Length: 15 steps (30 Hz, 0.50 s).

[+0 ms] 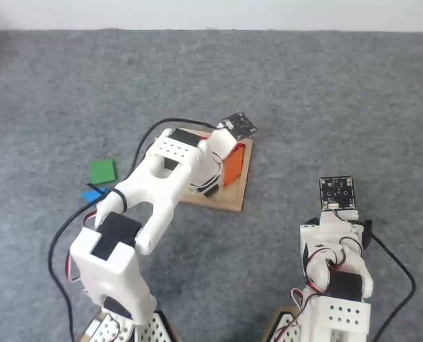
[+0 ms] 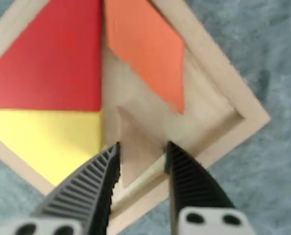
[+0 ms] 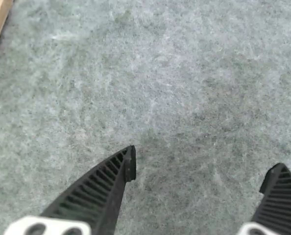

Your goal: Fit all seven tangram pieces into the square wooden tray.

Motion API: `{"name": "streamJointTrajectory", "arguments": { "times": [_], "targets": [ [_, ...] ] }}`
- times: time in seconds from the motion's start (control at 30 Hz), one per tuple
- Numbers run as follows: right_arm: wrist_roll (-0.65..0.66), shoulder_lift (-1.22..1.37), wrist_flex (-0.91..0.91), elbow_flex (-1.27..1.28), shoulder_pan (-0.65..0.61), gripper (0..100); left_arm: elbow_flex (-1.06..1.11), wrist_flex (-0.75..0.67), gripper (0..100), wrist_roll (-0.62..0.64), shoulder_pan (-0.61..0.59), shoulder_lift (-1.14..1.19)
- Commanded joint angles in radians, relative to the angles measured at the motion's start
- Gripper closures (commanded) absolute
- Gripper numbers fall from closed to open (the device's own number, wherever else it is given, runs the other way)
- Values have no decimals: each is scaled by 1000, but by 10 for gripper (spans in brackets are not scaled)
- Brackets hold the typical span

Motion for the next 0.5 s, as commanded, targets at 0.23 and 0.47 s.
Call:
{"name": "streamJointTrajectory", "arguments": {
  "times": [0.23,0.47],
  "targets": [
    [11,-16,5,14,4,597,-19,17,958,-41,-2,-14],
    [11,-16,4,14,4,597,-50,97,978,-40,2,-123]
  ]
}}
